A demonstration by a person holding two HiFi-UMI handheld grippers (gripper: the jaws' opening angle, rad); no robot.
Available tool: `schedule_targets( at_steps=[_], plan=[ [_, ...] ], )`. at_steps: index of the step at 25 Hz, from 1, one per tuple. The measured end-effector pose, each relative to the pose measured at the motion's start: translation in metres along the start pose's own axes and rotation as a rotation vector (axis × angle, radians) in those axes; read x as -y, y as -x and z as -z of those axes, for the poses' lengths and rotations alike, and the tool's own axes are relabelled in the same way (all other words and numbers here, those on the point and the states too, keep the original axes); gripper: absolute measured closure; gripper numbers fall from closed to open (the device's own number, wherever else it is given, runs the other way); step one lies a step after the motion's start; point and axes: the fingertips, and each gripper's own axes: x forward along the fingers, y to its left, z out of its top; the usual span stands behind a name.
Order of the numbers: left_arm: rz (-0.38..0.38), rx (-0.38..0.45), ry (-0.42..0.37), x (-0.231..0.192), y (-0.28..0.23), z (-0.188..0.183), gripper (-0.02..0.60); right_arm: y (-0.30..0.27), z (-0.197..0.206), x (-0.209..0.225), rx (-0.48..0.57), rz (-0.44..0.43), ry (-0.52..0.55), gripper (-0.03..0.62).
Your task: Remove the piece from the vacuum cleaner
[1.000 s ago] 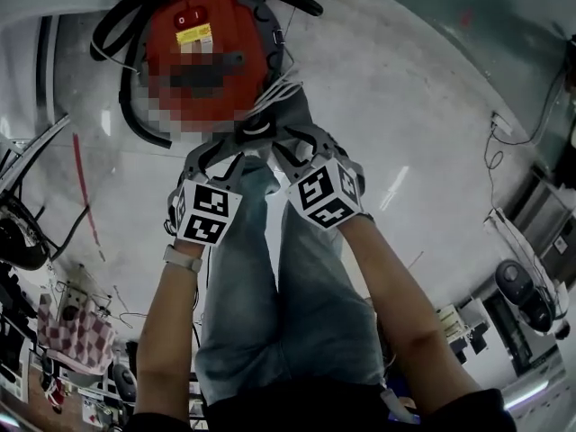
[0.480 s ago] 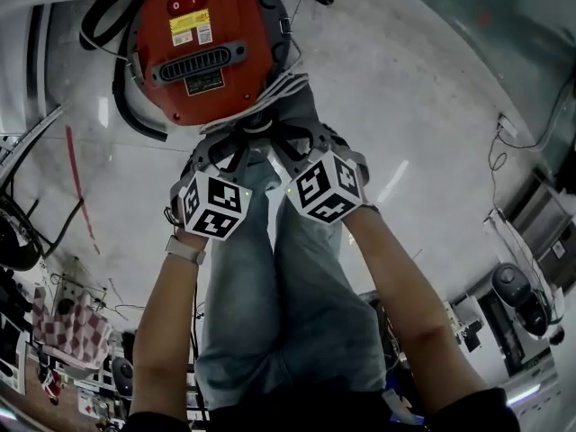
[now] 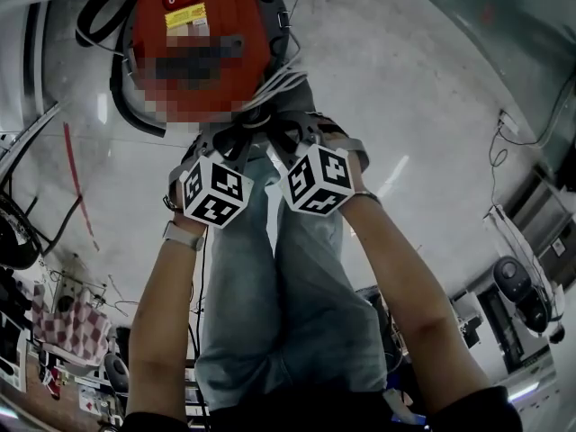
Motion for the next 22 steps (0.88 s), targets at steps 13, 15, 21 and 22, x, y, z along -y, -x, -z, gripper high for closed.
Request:
schedule_targets(
  at_steps=[13,15,21,22],
  plan=[
    [-0.045,0.005,-0.025,0.006,0.002,0.004,0.509,0.0,0.004,-0.006,0.003,0.026,-0.027,0.522],
    [-0.043,0.004,-0.022,0.006,0.003,0.005,0.509,0.001,0.003,-0.007,0.0,0.022,-0.023,0.525],
    [-0.053,0.003,-0.007,0.008,0.004,0.005,0.509,0.002,0.005,-0.01,-0.004,0.011,-0.01,0.53],
    [-0.055,0.001,-0.006,0.008,0.004,0.006,0.509,0.002,0.006,-0.011,-0.005,0.011,-0.011,0.531]
  ],
)
